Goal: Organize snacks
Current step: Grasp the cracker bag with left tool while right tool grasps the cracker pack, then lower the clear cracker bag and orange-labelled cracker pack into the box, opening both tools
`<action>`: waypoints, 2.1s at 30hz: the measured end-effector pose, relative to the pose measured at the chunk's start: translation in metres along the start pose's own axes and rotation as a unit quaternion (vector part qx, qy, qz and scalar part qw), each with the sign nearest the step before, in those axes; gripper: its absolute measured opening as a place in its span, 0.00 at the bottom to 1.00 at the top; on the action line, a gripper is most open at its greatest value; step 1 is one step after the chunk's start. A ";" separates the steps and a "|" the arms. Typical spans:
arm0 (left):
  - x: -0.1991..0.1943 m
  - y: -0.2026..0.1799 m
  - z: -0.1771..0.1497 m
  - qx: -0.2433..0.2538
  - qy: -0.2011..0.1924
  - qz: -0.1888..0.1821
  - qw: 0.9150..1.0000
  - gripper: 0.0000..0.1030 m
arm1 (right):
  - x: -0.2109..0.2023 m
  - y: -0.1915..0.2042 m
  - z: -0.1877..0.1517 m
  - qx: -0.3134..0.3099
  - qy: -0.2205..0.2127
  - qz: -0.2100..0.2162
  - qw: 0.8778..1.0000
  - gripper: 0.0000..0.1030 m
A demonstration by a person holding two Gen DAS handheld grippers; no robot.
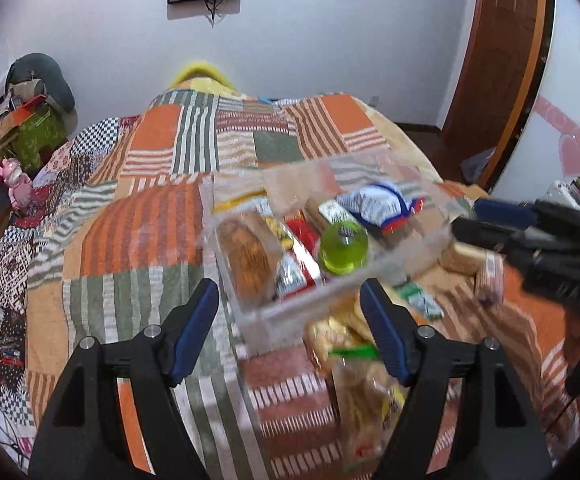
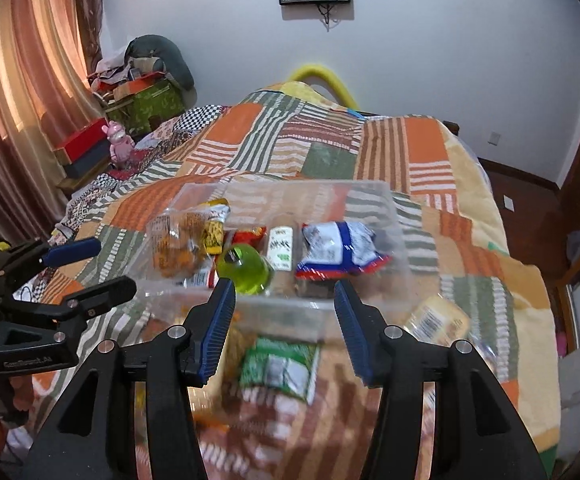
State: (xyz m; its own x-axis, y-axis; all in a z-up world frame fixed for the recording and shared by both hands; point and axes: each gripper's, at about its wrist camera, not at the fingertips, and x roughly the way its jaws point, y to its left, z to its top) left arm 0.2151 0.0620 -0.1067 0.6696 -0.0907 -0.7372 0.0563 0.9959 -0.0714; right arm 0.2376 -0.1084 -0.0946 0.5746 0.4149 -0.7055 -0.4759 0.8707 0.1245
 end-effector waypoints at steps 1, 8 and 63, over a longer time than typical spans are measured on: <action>0.000 -0.001 -0.005 -0.001 0.005 -0.002 1.000 0.72 | -0.003 -0.001 -0.002 0.000 0.000 -0.001 1.000 0.47; 0.008 -0.017 -0.043 0.000 0.050 -0.017 0.999 0.72 | -0.019 -0.003 -0.022 -0.002 0.004 -0.005 1.000 0.47; -0.029 -0.012 -0.028 -0.010 -0.035 -0.038 0.999 0.32 | -0.001 0.001 -0.030 0.026 0.014 0.027 0.999 0.31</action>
State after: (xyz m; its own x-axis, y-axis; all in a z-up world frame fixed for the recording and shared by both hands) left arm 0.1743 0.0529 -0.1036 0.7135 -0.1648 -0.6810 0.0946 0.9857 -0.1395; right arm 0.2169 -0.1154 -0.1148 0.5301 0.4551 -0.7155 -0.4704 0.8598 0.1984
